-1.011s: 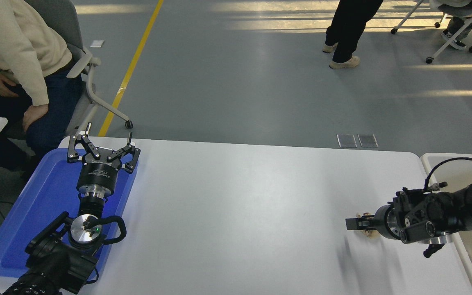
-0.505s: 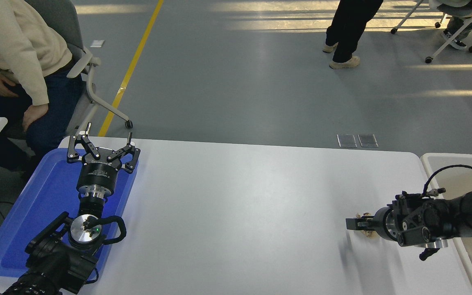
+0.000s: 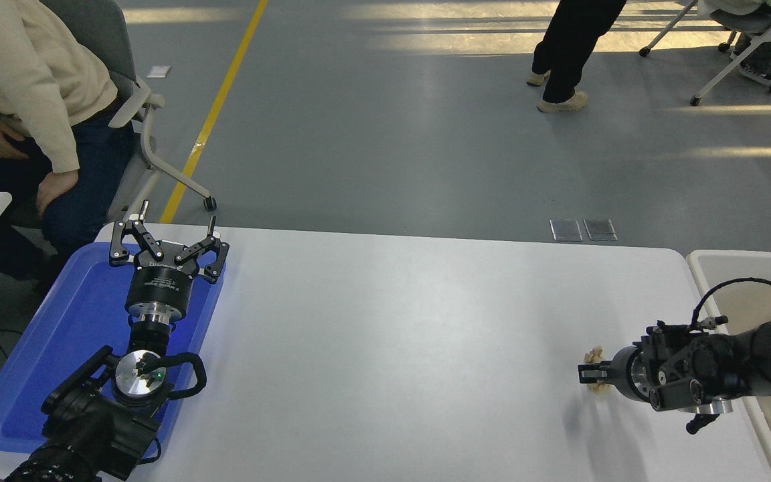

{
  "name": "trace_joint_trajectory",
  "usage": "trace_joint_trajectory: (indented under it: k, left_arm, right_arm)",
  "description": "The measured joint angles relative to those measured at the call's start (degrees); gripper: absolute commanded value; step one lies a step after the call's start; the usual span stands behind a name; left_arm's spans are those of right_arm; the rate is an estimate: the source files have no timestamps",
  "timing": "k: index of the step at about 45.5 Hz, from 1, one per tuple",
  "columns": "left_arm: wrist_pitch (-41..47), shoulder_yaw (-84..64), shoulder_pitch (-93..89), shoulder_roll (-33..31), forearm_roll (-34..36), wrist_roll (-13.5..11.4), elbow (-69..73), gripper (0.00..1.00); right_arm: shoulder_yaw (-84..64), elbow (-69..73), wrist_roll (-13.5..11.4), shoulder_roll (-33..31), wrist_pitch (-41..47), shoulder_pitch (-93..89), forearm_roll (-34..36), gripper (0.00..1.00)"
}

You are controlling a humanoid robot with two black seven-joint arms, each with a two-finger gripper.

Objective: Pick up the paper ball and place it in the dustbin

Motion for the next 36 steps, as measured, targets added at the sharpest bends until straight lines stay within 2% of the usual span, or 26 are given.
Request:
trace_joint_trajectory:
  k: [17,36]
  left_arm:
    - [0.0,0.0,0.0,0.0,0.0,0.0,0.0,1.00]
    - [0.0,0.0,0.0,0.0,0.1,0.1,-0.1,1.00]
  right_arm:
    - [-1.8,7.4,0.6,-3.0,0.2,8.6,-1.3,0.00]
    - [-8.7,23.9,1.3,-4.0,1.8,30.6,-2.1,0.00]
